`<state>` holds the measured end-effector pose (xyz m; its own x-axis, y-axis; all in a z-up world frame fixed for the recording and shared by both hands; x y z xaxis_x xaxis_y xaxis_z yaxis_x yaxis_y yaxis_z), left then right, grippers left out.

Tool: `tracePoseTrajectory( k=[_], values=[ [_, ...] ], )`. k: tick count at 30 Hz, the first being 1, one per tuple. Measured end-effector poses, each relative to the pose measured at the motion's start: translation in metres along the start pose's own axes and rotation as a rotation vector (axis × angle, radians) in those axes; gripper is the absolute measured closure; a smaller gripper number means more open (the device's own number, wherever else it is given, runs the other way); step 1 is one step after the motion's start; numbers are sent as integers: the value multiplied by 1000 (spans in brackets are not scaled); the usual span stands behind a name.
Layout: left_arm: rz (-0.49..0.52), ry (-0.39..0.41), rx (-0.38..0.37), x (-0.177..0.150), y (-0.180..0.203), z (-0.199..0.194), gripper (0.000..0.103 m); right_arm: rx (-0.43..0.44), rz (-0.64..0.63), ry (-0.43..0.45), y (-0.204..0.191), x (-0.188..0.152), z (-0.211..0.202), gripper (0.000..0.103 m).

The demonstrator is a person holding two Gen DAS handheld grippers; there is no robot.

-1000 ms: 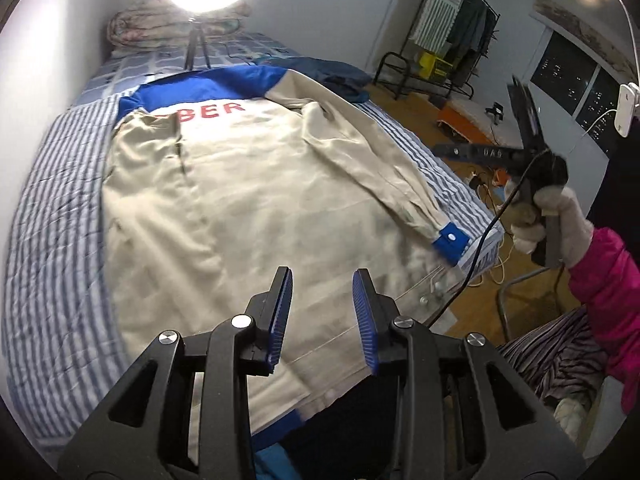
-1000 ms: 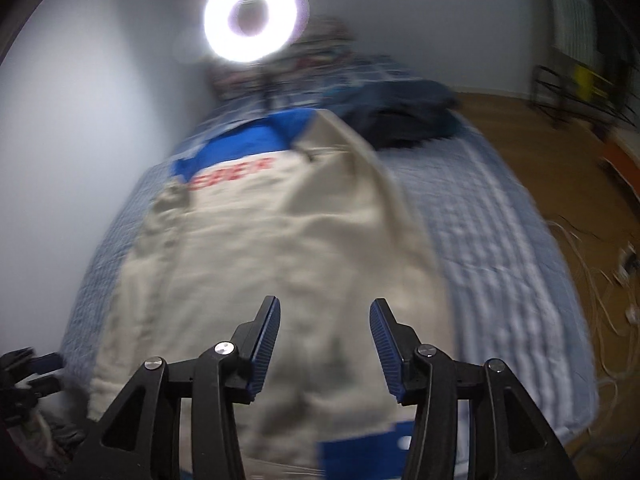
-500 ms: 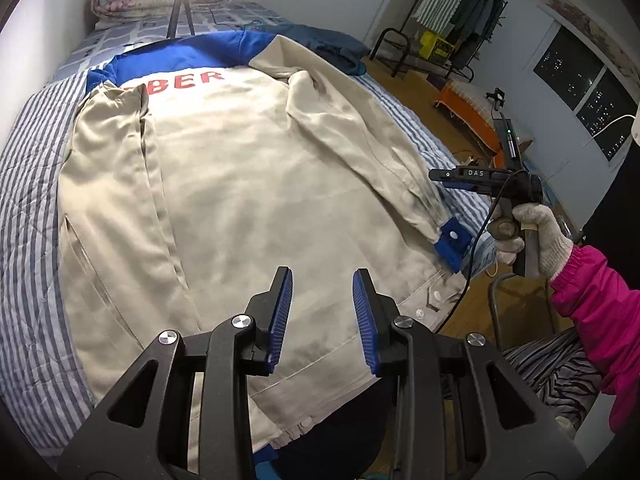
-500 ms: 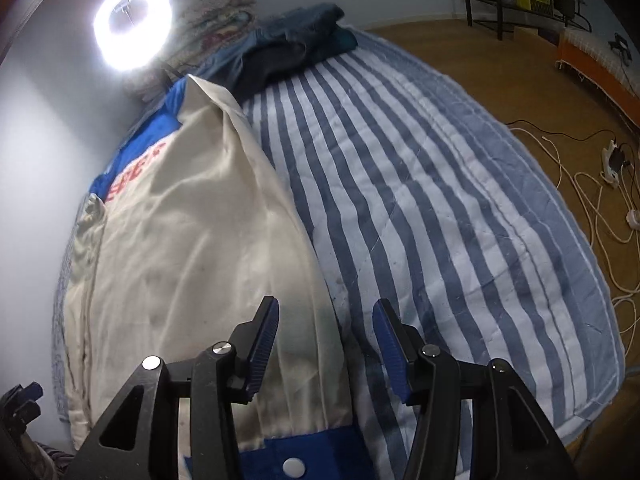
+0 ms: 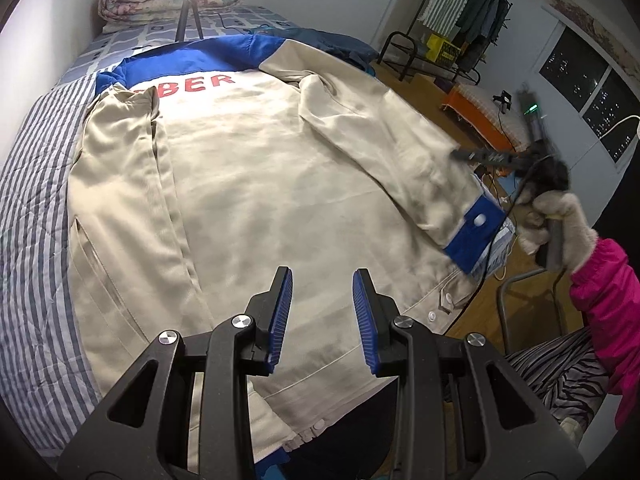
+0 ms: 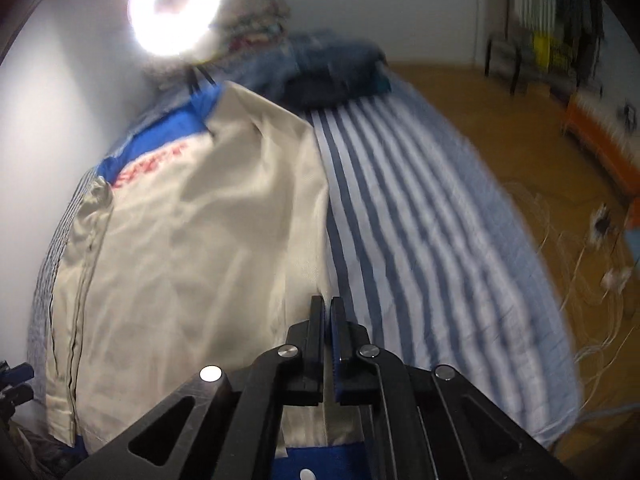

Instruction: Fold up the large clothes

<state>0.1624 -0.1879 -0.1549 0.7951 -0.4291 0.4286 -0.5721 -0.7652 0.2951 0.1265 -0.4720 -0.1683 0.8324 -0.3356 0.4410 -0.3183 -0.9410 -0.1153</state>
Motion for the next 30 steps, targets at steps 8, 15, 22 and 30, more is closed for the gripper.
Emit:
tracePoseTrajectory(
  k=[8, 15, 22, 30],
  values=[
    [-64, 38, 3, 0, -20, -15, 72, -94, -382, 248, -104, -5, -87, 103],
    [-222, 87, 4, 5, -64, -32, 72, -59, -779, 187, -216, -73, -52, 103],
    [-295, 111, 41, 3, -90, -39, 72, 143, -881, -26, -251, -121, -12, 71],
    [-250, 20, -15, -14, -60, -10, 72, 382, -651, -22, -174, -96, -56, 66]
  ],
)
Point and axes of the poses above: each gripper's, at about its wrist camera, not at the fingertips, and z roughly the way its jaws point, y to its right, x to its top, the point moved 4 cm from there along z, roughly the way its jaws point, and after that the axes turned 9 degrees about -y, right-handed, at the moved point
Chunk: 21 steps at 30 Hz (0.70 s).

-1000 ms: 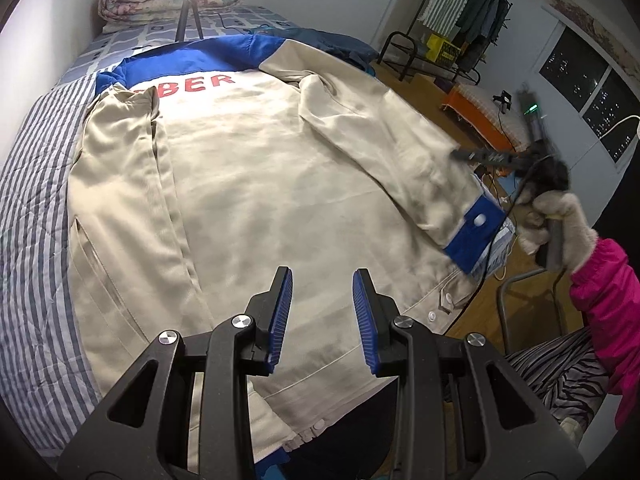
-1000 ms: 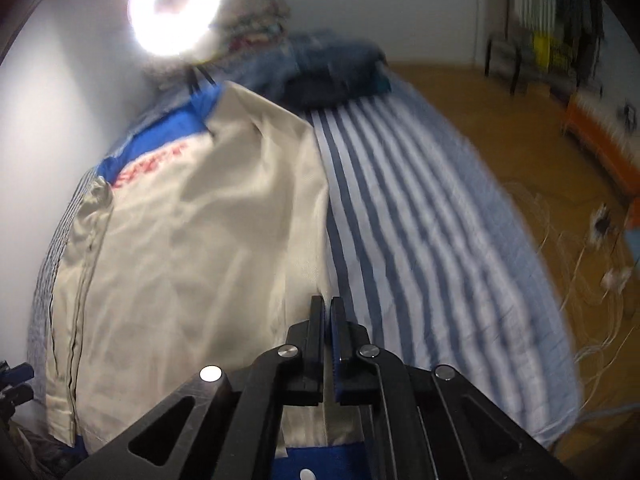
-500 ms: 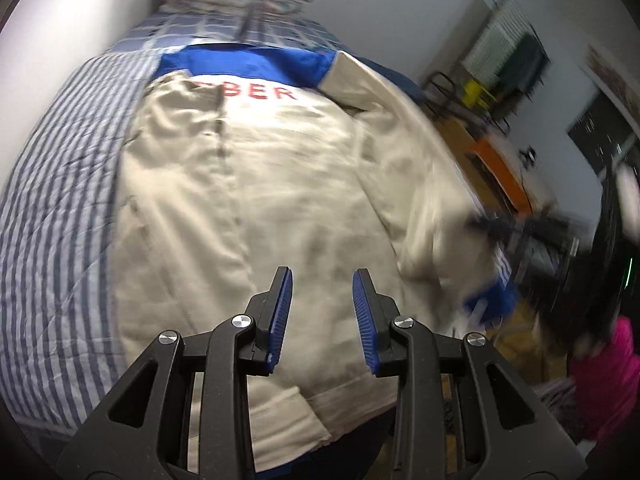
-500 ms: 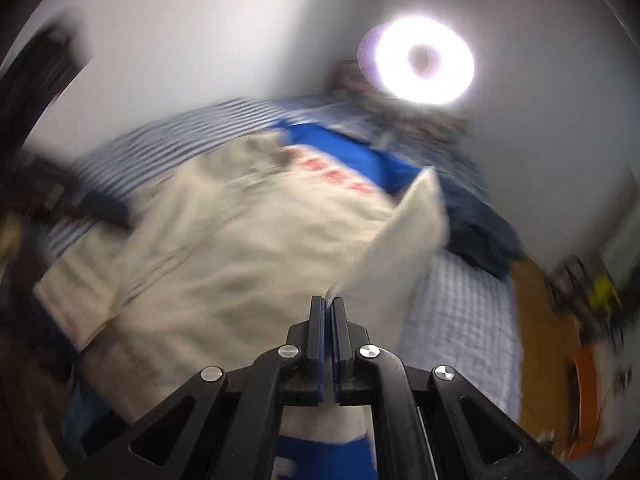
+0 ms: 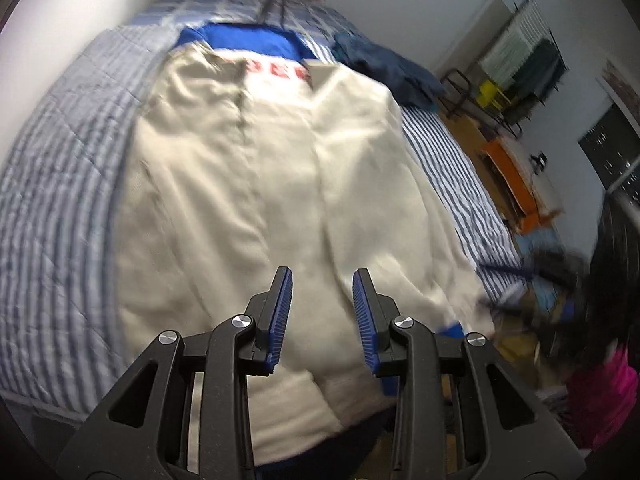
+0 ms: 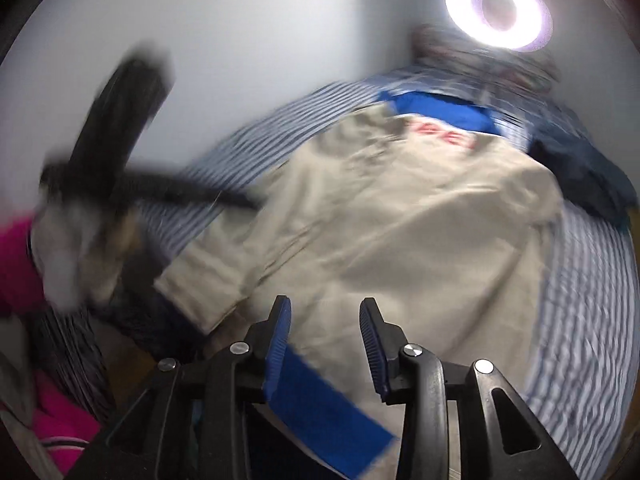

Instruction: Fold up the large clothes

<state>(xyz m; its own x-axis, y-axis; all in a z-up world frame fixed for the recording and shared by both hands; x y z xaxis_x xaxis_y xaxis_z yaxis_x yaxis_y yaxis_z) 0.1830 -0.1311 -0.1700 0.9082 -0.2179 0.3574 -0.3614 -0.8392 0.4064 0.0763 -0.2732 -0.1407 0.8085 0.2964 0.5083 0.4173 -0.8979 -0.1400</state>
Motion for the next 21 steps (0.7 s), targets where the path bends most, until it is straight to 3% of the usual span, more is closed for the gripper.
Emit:
tracePoseTrajectory(
  k=[4, 6, 12, 15, 18, 21],
  values=[
    [113, -54, -23, -22, 41, 19, 66, -38, 217, 24, 71, -6, -15, 66],
    [177, -69, -19, -32, 64, 27, 50, -49, 320, 19, 104, -13, -13, 66],
    [379, -119, 4, -56, 135, 63, 42, 51, 544, 13, 172, -29, -2, 62],
    [506, -179, 78, -71, 157, 90, 30, 67, 581, 36, 191, -21, -2, 51],
    [577, -198, 185, -79, 162, 112, 30, 89, 621, 67, 214, -5, 5, 51],
    [589, -196, 222, -80, 157, 124, 30, 96, 632, 76, 232, 16, 19, 51]
  ],
)
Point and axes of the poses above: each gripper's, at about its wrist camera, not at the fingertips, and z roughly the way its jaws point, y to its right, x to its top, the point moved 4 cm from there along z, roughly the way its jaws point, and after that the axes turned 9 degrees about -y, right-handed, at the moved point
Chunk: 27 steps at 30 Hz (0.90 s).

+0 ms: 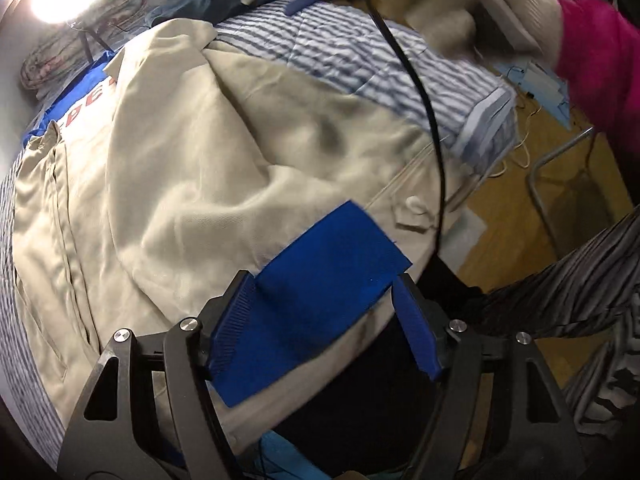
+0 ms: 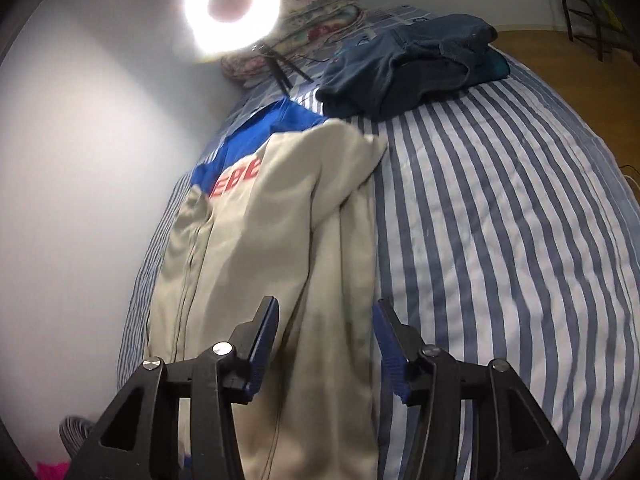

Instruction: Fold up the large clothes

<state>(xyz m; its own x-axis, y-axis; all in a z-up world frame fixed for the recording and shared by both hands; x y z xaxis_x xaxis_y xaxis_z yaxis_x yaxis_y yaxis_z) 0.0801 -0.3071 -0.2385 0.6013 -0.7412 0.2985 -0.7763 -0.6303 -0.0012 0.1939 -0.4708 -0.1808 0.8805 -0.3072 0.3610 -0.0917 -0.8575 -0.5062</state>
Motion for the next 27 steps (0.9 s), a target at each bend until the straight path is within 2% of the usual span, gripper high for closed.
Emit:
tracePoseTrajectory(
  k=[1, 2, 3, 5, 6, 10, 13, 14, 15, 16, 17, 20, 24, 27],
  values=[
    [-1, -2, 4, -1, -1, 3, 33, 4, 3, 2, 1, 8, 4, 51],
    [-2, -2, 8, -1, -4, 5, 49, 15, 8, 6, 3, 18, 11, 51],
    [-6, -3, 24, -2, -8, 7, 73, 24, 11, 11, 4, 26, 18, 51],
    [-24, -4, -2, -3, -19, 6, 92, 46, 29, 27, 9, 44, 30, 51],
    [-47, -1, -33, -4, -25, 4, 97, 63, 45, 33, 12, 50, 37, 51],
    [-127, 33, -99, -5, -43, -17, 99, 81, 112, 16, 27, 76, 72, 51],
    [-201, 83, -175, -9, -58, -44, 99, 108, 151, 19, 34, 91, 88, 55],
    [-221, 98, -194, -10, -62, -53, 99, 127, 164, 22, 36, 97, 93, 70],
    [-249, 117, -223, -12, -68, -64, 99, 135, 164, 23, 36, 101, 95, 79],
    [-264, 129, -243, -12, -72, -71, 99, 134, 156, 20, 34, 105, 97, 93],
    [-280, 145, -263, -13, -76, -79, 100, 112, 134, 17, 30, 110, 99, 103],
    [-308, 194, -299, -15, -89, -104, 100, 27, 61, 50, 19, 122, 90, 103],
    [-298, 225, -332, -18, -80, -122, 100, 6, 27, 127, 12, 134, 61, 103],
    [-247, 233, -297, -13, -66, -123, 100, -22, 34, 129, 15, 137, 54, 100]
  ],
)
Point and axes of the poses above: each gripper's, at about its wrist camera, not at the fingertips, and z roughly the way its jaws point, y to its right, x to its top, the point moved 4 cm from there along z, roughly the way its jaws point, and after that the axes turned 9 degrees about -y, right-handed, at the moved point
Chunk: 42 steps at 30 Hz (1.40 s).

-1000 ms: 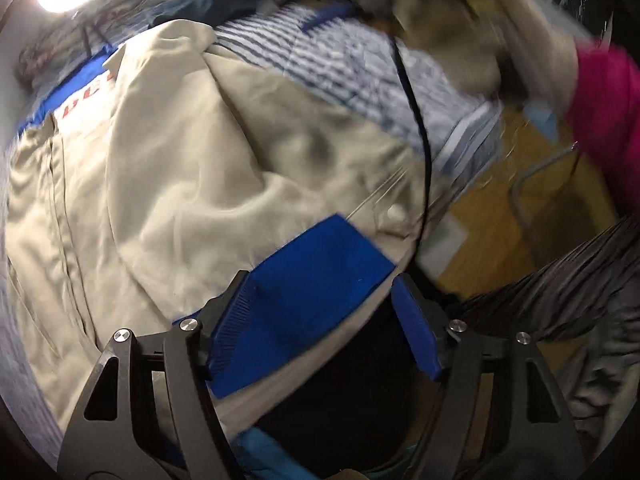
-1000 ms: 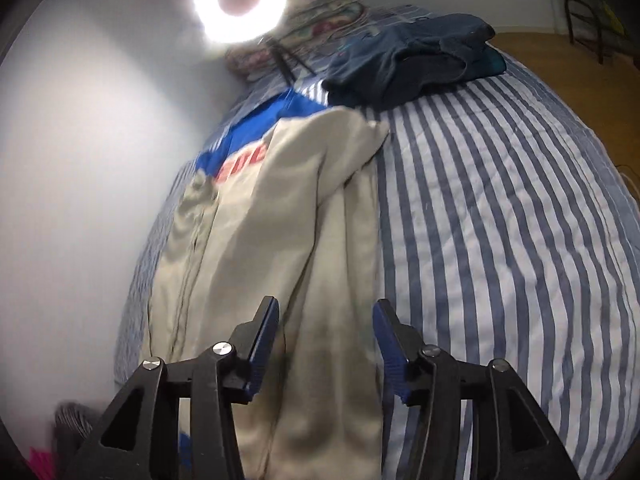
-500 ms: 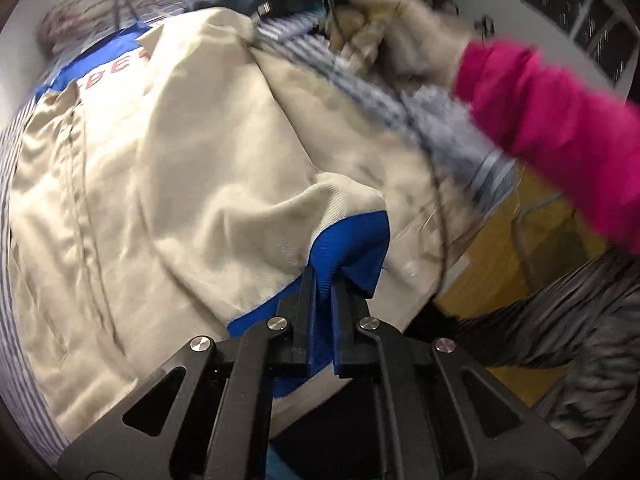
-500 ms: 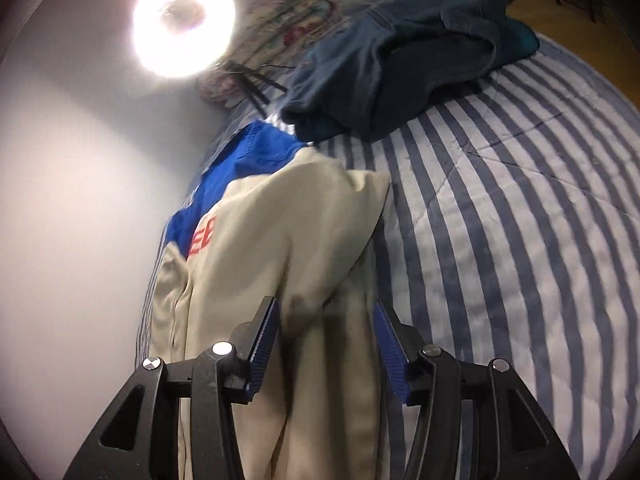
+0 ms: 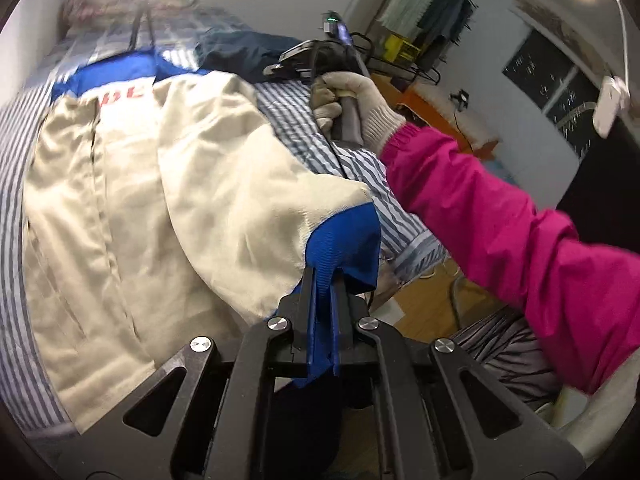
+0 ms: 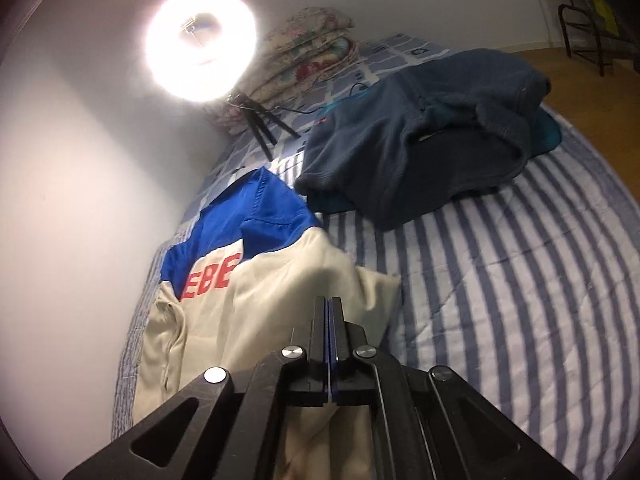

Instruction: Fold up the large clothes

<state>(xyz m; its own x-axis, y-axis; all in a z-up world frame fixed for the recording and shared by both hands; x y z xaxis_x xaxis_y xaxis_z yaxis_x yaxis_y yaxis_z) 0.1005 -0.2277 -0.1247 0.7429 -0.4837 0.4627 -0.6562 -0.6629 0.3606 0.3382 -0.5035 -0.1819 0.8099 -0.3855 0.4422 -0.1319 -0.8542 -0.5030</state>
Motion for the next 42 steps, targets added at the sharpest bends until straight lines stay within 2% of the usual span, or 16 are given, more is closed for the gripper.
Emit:
tracePoseTrajectory(
  k=[1, 2, 3, 6, 8, 11, 14, 18, 21, 22, 23, 24, 28, 31, 39, 42],
  values=[
    [4, -1, 2, 1, 1, 3, 100, -16, 14, -22, 4, -2, 3, 83],
    [-1, -6, -6, 1, 0, 7, 100, -13, 34, -59, 8, -6, 8, 51],
    [-5, -10, -9, 0, -1, 10, 100, -12, 56, -87, 12, -11, 11, 43],
    [2, -16, 6, 3, -7, 12, 100, 20, 93, -140, 21, -25, 29, 49],
    [0, -17, 11, 2, -8, 11, 100, 73, 112, -178, 22, -30, 43, 73],
    [-14, -19, 19, 3, -12, 7, 100, 28, 95, -190, 16, -30, 56, 100],
    [-20, -19, 20, -2, -13, 4, 100, -48, 42, -165, 4, -20, 48, 102],
    [1, -50, -34, -4, 4, 20, 100, -158, -43, -77, -6, 0, 16, 102],
    [51, -114, -89, -3, 26, 54, 100, -163, -69, -41, -4, 6, 6, 98],
    [67, -154, -96, -4, 32, 70, 100, -172, -73, -56, -2, 5, 9, 90],
    [78, -182, -99, -6, 38, 82, 99, -188, -68, -73, 1, 4, 12, 69],
    [93, -207, -99, -7, 42, 91, 98, -189, -61, -80, 5, 3, 11, 64],
    [113, -207, -117, -10, 47, 87, 94, -172, -52, -66, 16, -7, -10, 63],
    [77, -162, -107, -9, 31, 71, 79, -110, -39, -62, 19, -20, -37, 63],
    [-111, -117, -4, -10, -37, 69, 78, -7, -77, -84, 7, -109, -134, 63],
    [-111, -102, 10, -9, -43, 75, 78, -8, -79, -127, 7, -160, -151, 52]
  ],
)
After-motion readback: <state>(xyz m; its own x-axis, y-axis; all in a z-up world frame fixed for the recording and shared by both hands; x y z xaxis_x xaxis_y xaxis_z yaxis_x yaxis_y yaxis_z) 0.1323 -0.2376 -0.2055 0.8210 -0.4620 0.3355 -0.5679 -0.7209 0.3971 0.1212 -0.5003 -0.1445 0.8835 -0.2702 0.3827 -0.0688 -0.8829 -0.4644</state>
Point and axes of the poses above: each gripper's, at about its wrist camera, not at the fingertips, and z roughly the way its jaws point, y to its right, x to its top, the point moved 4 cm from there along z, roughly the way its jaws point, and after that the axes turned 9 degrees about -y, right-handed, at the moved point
